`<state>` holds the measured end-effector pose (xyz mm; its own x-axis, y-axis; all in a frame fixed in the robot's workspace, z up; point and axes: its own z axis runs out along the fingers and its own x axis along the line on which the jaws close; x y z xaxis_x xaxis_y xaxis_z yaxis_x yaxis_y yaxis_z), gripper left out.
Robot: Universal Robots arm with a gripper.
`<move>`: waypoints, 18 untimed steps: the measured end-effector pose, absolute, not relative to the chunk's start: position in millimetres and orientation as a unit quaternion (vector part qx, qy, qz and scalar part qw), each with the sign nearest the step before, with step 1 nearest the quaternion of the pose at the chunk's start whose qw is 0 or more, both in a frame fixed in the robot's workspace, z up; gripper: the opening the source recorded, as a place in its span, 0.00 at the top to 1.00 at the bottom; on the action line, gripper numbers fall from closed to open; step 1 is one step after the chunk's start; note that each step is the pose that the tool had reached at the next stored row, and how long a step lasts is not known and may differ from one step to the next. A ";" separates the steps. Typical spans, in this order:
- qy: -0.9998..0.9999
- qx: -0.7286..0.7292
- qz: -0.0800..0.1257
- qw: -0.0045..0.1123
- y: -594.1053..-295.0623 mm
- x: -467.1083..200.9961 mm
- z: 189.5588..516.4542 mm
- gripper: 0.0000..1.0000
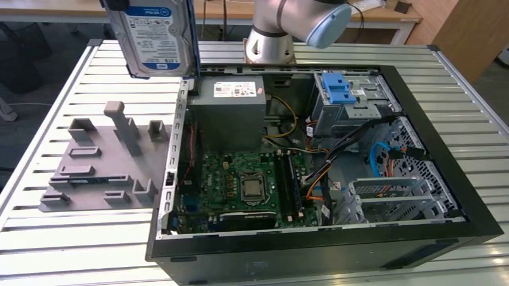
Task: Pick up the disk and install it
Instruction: 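Pick up the disk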
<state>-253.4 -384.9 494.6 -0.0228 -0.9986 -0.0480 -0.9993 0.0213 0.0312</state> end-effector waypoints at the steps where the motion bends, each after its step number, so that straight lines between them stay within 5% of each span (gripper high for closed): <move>1: 0.715 -0.699 0.028 0.006 -384.9 -250.6 494.6 0.64; 18: 0.715 -0.699 0.028 0.006 -385.9 -205.1 494.7 0.64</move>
<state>-205.1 -385.9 494.7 -0.0228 -0.9986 -0.0479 -0.9993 0.0213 0.0321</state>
